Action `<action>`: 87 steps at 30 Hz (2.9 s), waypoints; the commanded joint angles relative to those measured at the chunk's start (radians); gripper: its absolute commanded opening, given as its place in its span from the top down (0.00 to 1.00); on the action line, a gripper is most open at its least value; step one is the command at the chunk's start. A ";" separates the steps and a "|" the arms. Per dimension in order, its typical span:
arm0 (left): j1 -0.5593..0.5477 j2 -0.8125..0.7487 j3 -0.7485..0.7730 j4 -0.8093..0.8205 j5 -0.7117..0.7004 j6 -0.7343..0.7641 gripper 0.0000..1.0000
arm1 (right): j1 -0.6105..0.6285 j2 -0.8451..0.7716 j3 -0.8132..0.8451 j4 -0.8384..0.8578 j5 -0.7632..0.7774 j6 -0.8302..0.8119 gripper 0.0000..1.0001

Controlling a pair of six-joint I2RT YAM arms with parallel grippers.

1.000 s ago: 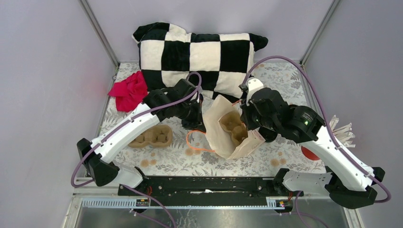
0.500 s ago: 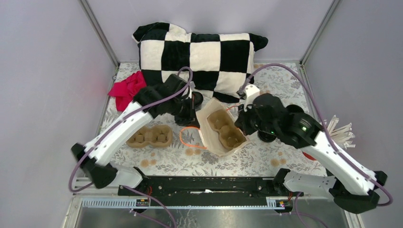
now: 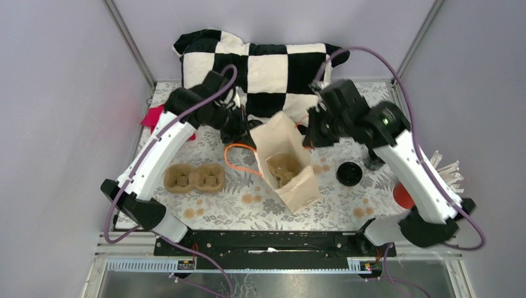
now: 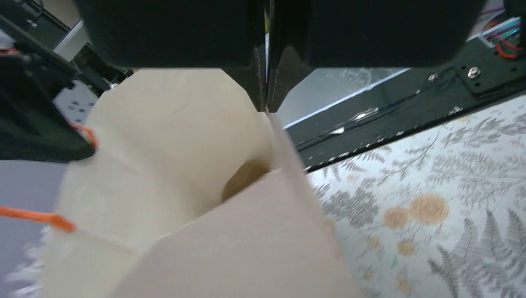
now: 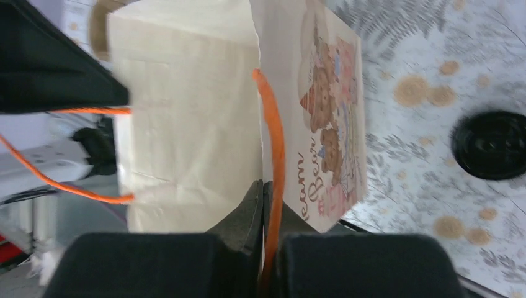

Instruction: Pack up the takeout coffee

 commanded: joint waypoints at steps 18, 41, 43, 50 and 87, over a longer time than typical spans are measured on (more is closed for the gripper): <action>0.100 -0.053 -0.039 0.108 0.211 -0.055 1.00 | -0.150 0.097 0.068 -0.056 -0.305 0.036 1.00; 0.027 -0.025 0.121 0.066 0.019 0.019 1.00 | -0.061 0.078 0.223 -0.015 -0.266 -0.002 1.00; 0.042 -0.038 -0.139 0.104 0.049 0.030 1.00 | -0.076 0.016 -0.060 0.099 -0.281 -0.014 1.00; 0.017 -0.144 -0.004 0.219 -0.030 0.056 1.00 | 0.051 -0.053 0.056 0.219 -0.120 -0.164 1.00; -0.192 -0.321 -0.228 0.029 -0.606 0.047 1.00 | 0.051 0.069 -0.013 0.232 -0.175 -0.064 0.56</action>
